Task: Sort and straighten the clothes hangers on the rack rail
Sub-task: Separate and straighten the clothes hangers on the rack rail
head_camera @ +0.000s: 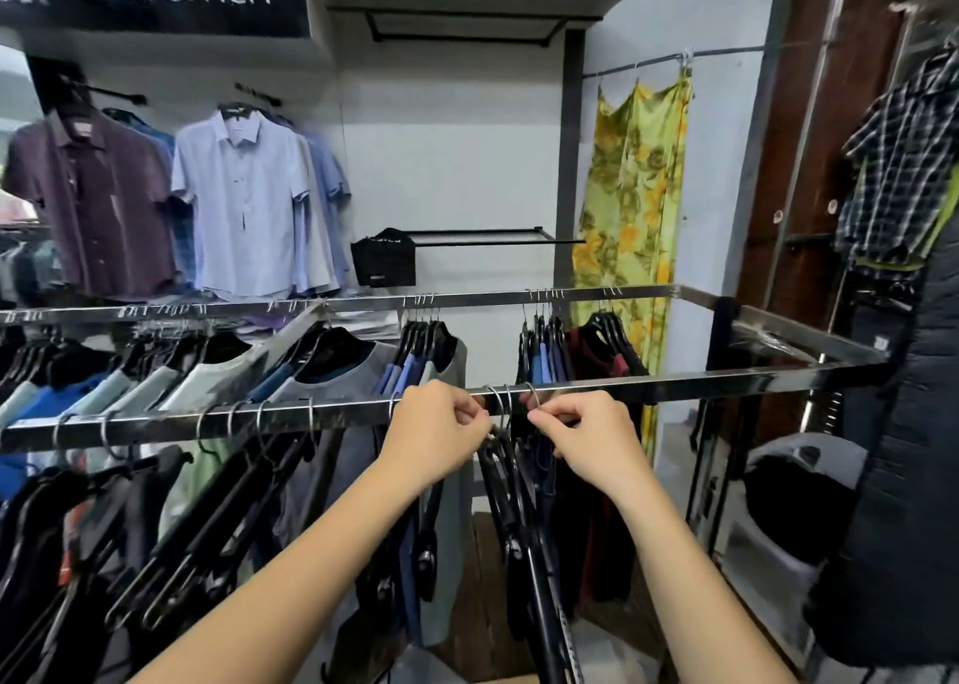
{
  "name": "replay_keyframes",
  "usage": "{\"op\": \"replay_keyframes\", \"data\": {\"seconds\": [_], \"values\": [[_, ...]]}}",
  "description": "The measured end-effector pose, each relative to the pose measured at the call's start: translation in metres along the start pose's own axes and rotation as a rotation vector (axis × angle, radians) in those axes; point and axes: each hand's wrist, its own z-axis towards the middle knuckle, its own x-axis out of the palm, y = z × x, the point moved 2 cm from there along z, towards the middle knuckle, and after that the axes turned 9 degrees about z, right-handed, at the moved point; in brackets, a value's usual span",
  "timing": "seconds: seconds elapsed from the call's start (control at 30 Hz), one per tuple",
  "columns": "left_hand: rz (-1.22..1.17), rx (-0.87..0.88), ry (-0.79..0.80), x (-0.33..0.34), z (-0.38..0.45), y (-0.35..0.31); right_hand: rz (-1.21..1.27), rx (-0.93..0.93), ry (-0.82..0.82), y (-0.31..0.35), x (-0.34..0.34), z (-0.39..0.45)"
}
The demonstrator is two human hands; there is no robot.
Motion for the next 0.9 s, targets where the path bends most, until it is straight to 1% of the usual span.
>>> {"op": "replay_keyframes", "data": {"seconds": [0.1,0.17,0.37,0.53,0.63,0.73,0.9], "values": [[-0.045,0.023,0.057,0.000,0.000,-0.002,-0.003,0.002,0.017,0.002,-0.001,0.001],[-0.099,0.012,0.067,0.002,0.002,-0.004,0.010,0.002,0.024,0.005,0.002,0.002],[-0.187,-0.060,0.055,0.007,0.003,-0.007,-0.010,-0.032,0.034,0.008,0.004,0.001],[-0.167,-0.076,0.047,0.007,0.006,-0.013,-0.024,-0.032,0.037,0.010,0.007,0.001],[-0.106,-0.121,-0.017,0.004,0.004,-0.013,-0.030,-0.030,0.047,0.010,0.006,0.000],[0.036,-0.120,-0.072,-0.007,-0.001,-0.002,-0.030,-0.017,0.048,0.006,-0.002,0.001],[0.162,-0.121,-0.043,-0.032,-0.003,0.022,0.008,0.008,0.062,-0.001,-0.012,0.004]]}}
